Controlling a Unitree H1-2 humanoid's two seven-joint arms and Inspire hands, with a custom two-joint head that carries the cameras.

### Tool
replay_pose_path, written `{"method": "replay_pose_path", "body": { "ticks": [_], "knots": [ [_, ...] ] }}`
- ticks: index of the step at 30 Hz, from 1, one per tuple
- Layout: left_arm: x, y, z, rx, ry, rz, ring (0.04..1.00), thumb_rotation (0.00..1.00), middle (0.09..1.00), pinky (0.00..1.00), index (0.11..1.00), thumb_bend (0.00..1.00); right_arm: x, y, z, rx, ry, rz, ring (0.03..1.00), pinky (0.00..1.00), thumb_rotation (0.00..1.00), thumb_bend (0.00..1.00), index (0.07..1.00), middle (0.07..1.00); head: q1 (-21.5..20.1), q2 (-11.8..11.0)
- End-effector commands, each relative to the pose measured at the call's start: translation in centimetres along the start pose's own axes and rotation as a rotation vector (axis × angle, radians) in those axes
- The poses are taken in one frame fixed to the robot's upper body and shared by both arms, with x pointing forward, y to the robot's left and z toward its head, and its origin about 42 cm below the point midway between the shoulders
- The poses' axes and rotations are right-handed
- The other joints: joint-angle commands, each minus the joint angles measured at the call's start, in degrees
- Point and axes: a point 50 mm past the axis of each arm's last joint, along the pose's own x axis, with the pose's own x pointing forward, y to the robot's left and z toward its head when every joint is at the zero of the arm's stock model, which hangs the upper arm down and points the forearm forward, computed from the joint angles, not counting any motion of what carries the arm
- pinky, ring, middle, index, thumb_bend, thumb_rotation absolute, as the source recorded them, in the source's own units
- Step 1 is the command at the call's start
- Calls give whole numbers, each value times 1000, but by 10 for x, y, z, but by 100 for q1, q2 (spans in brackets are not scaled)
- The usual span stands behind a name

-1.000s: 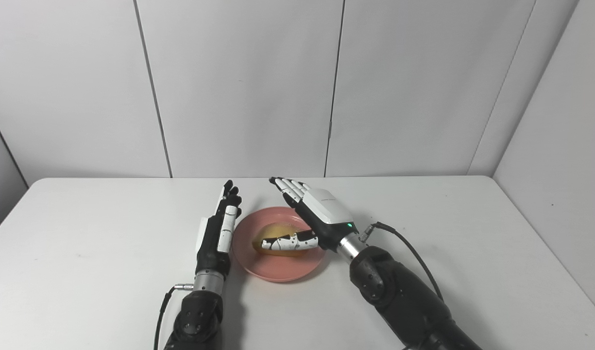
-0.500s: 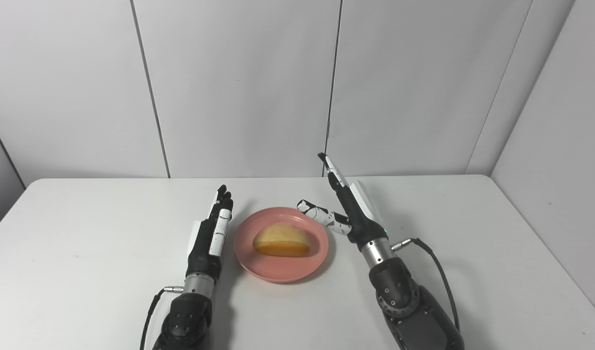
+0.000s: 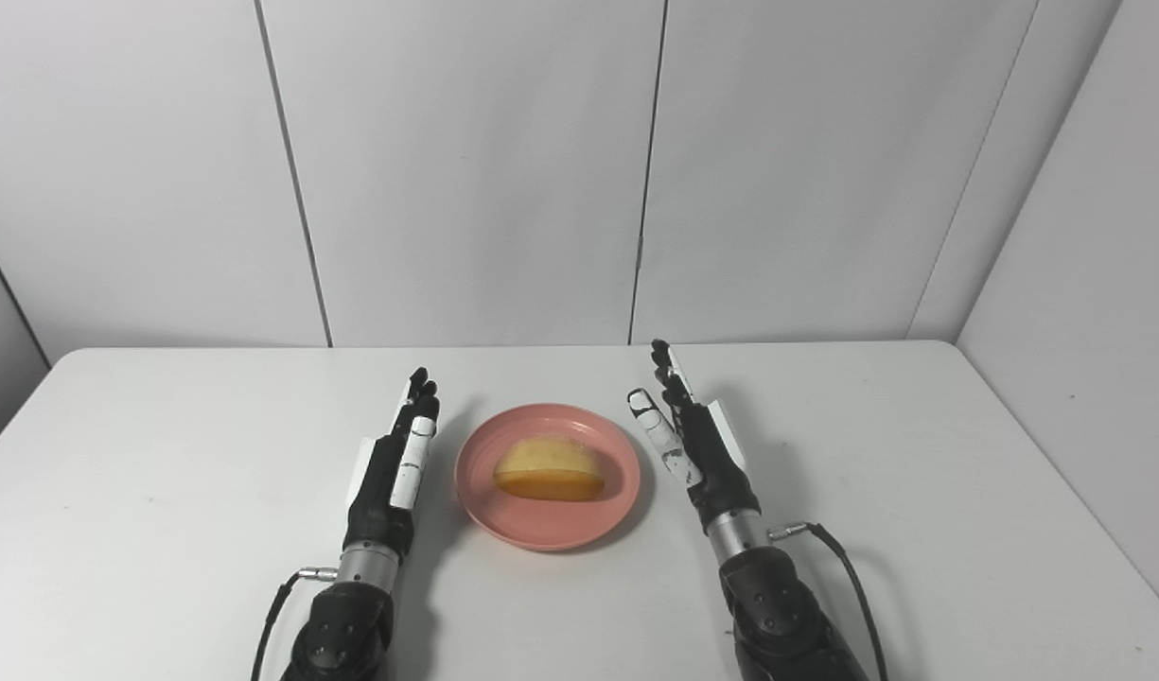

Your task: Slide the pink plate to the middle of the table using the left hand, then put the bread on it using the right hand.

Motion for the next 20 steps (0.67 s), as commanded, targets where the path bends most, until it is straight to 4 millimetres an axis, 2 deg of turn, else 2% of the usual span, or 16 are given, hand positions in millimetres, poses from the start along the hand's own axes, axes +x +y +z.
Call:
{"method": "replay_pose_path", "body": {
  "ticks": [1, 6, 12, 20],
  "knots": [
    [-8, 1, -5, -18, 13, 7, 996, 1000, 1000, 984, 1000, 784, 10, -1, 14, 31, -52, -19, 1000, 1000, 997, 699, 1000, 1000, 8, 6],
    [-7, 1, -1, -46, 6, 3, 999, 1000, 1000, 987, 1000, 767, 8, 4, 13, 105, -57, -73, 1000, 1000, 953, 678, 1000, 1000, -129, 33],
    [-4, 1, 1, -42, 4, -12, 1000, 1000, 1000, 998, 1000, 770, 3, 5, 9, 132, -37, -90, 1000, 1000, 958, 661, 1000, 1000, -248, 37],
    [-4, -3, 0, -37, 15, -26, 1000, 1000, 1000, 995, 1000, 781, -2, 3, 4, 144, -18, -111, 1000, 1000, 934, 641, 1000, 1000, -181, 48]
  ]
}}
